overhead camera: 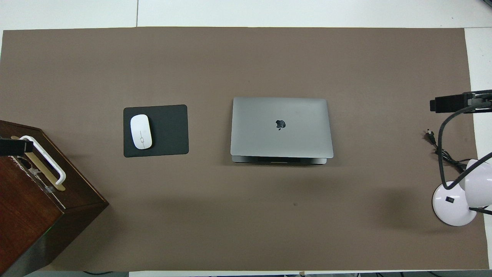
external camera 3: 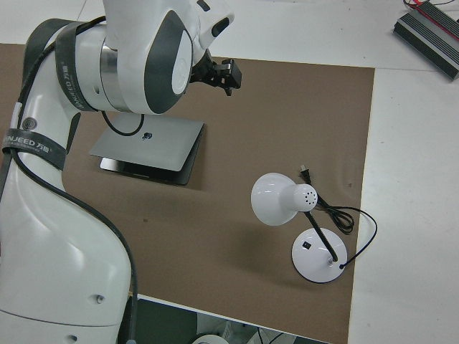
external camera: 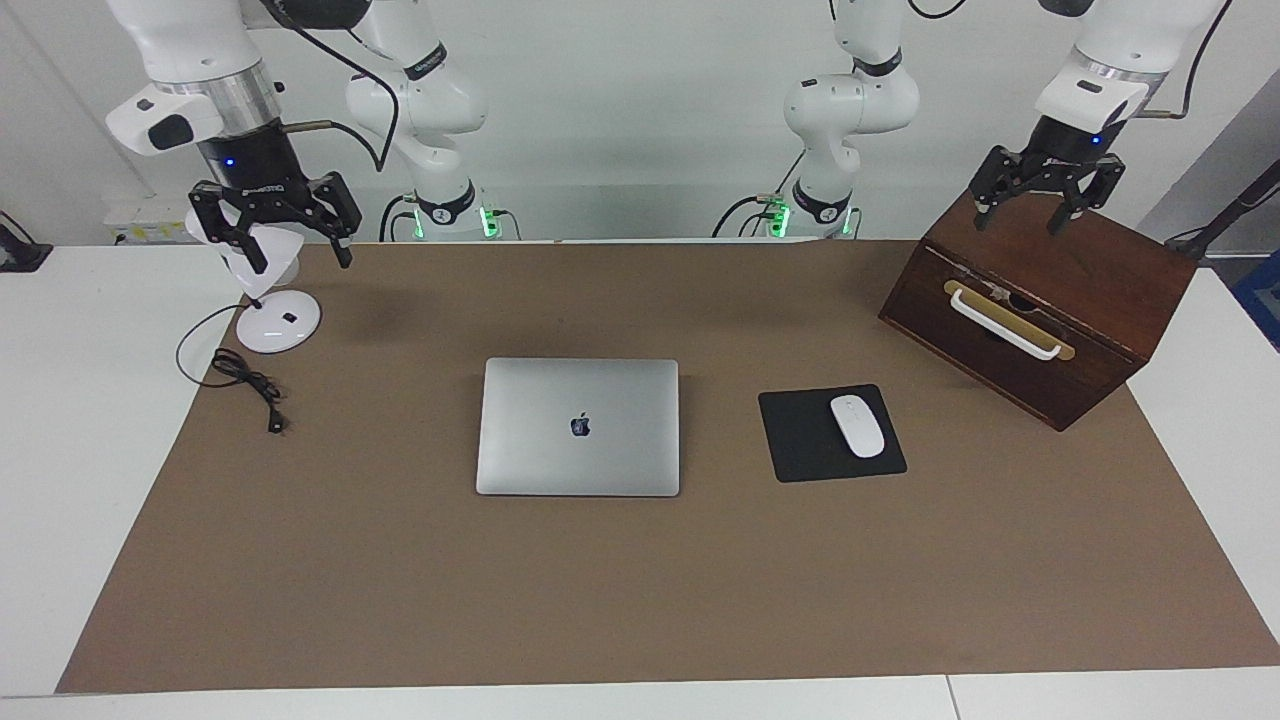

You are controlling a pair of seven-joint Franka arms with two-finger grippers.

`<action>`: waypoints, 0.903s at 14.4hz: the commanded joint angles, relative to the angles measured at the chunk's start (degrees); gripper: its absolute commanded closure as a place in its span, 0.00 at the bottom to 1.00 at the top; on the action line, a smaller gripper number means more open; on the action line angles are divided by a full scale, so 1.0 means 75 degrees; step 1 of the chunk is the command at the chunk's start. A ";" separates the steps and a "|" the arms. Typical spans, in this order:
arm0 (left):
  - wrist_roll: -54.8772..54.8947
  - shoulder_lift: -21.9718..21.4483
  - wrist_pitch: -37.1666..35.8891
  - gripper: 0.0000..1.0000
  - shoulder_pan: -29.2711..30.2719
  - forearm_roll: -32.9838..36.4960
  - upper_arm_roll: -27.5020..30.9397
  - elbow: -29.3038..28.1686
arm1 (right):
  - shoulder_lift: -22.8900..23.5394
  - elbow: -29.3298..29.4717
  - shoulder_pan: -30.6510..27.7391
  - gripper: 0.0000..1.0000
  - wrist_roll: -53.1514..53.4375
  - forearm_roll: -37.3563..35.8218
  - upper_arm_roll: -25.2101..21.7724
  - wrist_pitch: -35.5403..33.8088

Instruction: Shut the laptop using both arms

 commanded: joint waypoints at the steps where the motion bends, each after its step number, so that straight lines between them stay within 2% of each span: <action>1: -0.0226 0.0670 -0.0234 0.00 0.0111 0.0022 -0.0073 0.0639 | -0.0106 -0.0031 -0.0054 0.00 -0.0047 -0.0044 0.0023 -0.0138; 5: -0.1114 0.0800 0.0023 0.00 -0.0041 0.0033 -0.0108 0.0428 | -0.0106 -0.0031 -0.0078 0.00 -0.0047 -0.0044 0.0023 -0.0138; 13: -0.1176 0.0953 0.0071 0.00 -0.0088 0.0010 -0.0167 0.0650 | -0.0141 -0.0054 -0.0242 0.00 -0.0059 -0.0044 -0.0001 -0.0150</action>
